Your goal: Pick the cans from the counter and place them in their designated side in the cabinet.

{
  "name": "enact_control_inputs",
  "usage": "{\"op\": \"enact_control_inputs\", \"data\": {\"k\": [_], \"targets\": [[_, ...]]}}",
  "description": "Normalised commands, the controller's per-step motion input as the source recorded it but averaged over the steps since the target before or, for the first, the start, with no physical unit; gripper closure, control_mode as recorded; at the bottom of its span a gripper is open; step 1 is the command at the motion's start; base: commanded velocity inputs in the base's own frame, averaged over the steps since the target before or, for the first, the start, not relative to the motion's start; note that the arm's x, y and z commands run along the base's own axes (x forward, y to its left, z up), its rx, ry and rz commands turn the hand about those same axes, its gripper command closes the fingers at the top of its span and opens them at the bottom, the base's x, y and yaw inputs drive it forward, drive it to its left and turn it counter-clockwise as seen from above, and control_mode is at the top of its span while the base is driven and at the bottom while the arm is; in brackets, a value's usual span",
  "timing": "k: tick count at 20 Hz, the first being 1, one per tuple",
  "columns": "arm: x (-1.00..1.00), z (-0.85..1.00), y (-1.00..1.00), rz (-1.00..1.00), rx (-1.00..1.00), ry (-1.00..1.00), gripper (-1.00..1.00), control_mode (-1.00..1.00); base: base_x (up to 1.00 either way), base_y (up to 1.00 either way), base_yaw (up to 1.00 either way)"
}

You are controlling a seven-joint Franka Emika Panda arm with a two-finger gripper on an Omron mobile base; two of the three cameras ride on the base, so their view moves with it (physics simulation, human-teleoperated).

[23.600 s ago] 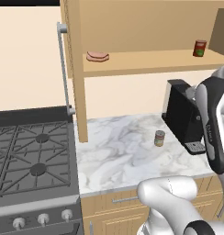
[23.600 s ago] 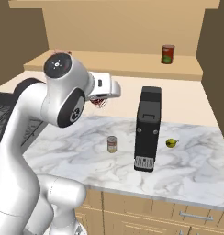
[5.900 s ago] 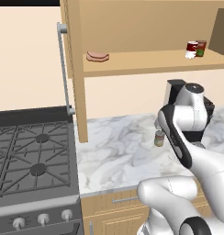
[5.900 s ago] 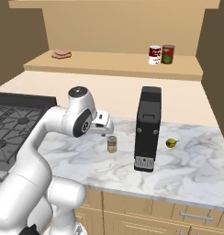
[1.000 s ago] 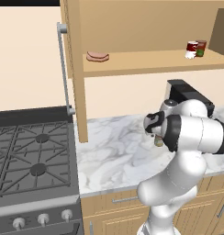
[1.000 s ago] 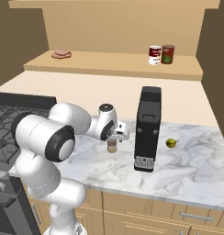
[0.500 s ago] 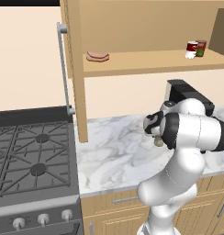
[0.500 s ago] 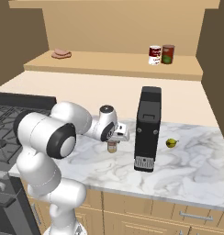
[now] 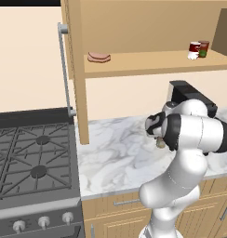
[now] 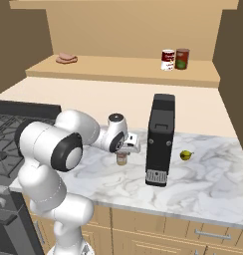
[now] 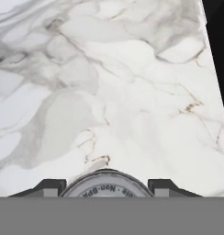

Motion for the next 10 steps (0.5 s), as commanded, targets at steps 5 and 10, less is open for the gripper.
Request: {"op": "enact_control_inputs", "data": {"k": [5, 10], "targets": [[0.0, 0.31, 0.0, 0.01, 0.0, -0.11, 1.0, -1.0, 0.0, 0.0, 0.0], [0.0, 0.54, 0.0, 0.03, 0.0, -0.1, 1.0, -1.0, 0.0, 0.0, 0.0]]}}
